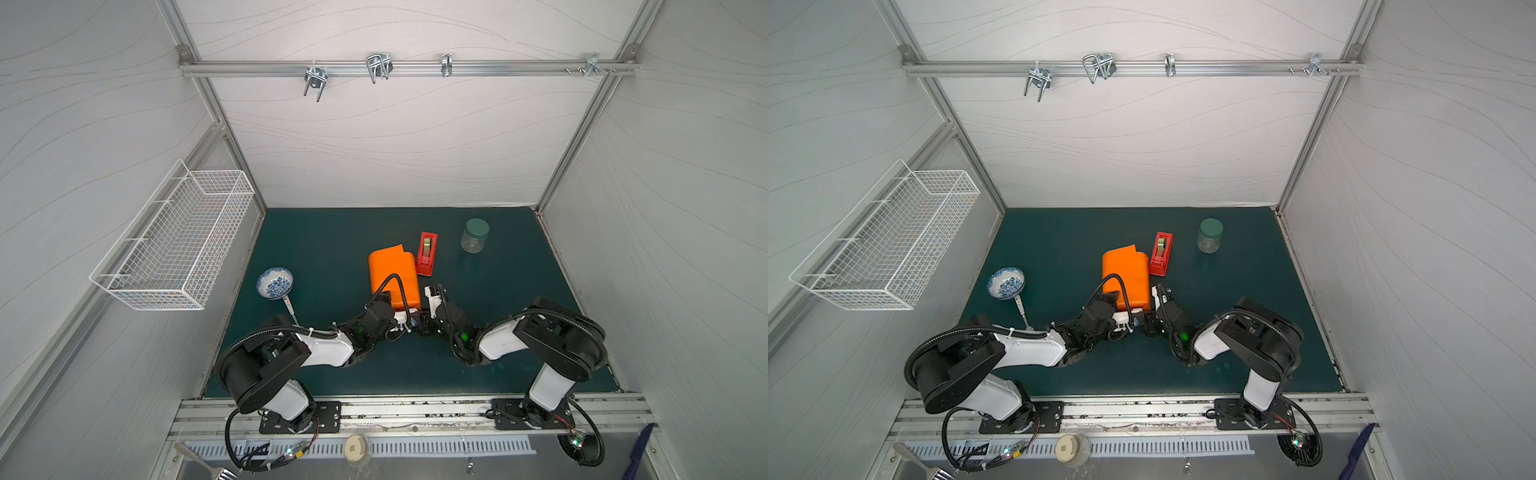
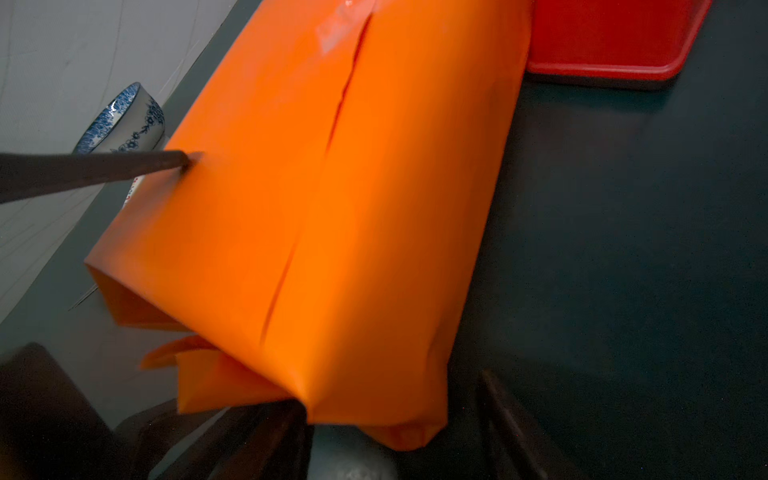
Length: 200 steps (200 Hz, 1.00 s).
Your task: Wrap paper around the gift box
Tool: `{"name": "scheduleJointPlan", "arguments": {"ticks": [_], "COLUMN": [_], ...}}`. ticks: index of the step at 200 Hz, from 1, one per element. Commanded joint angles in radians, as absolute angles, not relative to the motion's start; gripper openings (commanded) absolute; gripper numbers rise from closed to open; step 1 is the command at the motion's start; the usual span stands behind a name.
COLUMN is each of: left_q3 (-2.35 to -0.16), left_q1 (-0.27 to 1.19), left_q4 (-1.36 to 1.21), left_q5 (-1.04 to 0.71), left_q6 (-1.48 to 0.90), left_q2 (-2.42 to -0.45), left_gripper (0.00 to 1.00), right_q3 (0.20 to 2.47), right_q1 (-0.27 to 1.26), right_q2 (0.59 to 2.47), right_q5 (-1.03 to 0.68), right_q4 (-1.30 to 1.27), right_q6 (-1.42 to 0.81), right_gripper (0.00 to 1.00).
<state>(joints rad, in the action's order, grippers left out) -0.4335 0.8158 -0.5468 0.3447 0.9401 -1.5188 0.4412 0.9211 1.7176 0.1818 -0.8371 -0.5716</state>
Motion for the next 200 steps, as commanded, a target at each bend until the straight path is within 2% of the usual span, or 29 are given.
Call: {"name": "scheduleJointPlan", "arguments": {"ticks": [1, 66, 133, 175, 200], "left_q3": [-0.456, -0.455, -0.458, -0.454, -0.453], "left_q1": [0.797, 0.768, 0.766, 0.765, 0.766], "left_q4": [-0.571, -0.544, -0.535, -0.532, -0.533], "left_q5": [0.338, 0.296, 0.295, 0.295, 0.296], "left_q6": [0.958, 0.914, 0.904, 0.897, 0.897], "left_q2": [-1.55, -1.528, -1.529, -1.517, -1.514], "left_gripper": [0.96, 0.81, 0.81, 0.81, 0.81], "right_q3": [0.428, 0.356, 0.348, 0.335, 0.331], "right_q1": [0.917, 0.925, 0.956, 1.0, 1.003], "right_q2": [1.695, 1.703, 1.739, 1.723, 1.73], "right_q5": [0.183, 0.2, 0.243, 0.305, 0.327], "right_q4": [-0.836, -0.863, -0.873, -0.825, -0.807], "right_q6": [-0.569, -0.607, -0.601, -0.595, -0.595], "right_gripper": [0.63, 0.63, 0.59, 0.63, 0.61]}}
